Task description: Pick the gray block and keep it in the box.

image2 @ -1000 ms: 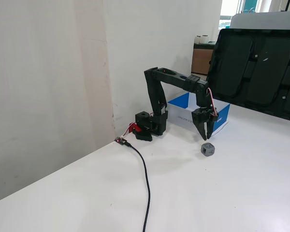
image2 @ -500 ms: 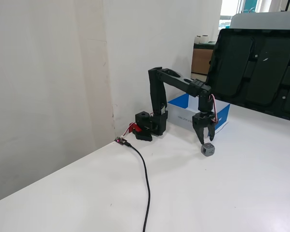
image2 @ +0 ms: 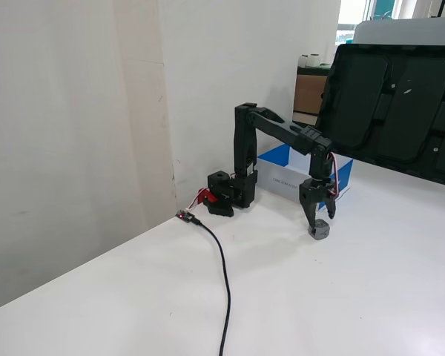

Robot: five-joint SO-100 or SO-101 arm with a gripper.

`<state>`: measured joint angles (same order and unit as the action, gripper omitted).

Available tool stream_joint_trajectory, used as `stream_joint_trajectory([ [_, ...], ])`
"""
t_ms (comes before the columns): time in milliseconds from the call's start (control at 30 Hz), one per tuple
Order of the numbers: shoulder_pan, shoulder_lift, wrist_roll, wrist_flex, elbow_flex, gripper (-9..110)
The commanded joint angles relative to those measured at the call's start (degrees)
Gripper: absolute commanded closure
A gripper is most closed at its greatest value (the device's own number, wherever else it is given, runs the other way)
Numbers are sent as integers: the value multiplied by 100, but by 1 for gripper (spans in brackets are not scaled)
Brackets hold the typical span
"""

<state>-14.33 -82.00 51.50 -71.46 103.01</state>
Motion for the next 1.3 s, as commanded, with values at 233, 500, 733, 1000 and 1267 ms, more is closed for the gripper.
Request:
stream_joint_trajectory([
  [233, 211, 633, 44, 176, -738, 74],
  [500, 149, 809, 0, 185, -791, 77],
  [733, 53, 809, -53, 185, -747, 77],
  [1000, -9, 844, -123, 229, -703, 78],
  [1267, -35, 993, -149, 308, -712, 98],
])
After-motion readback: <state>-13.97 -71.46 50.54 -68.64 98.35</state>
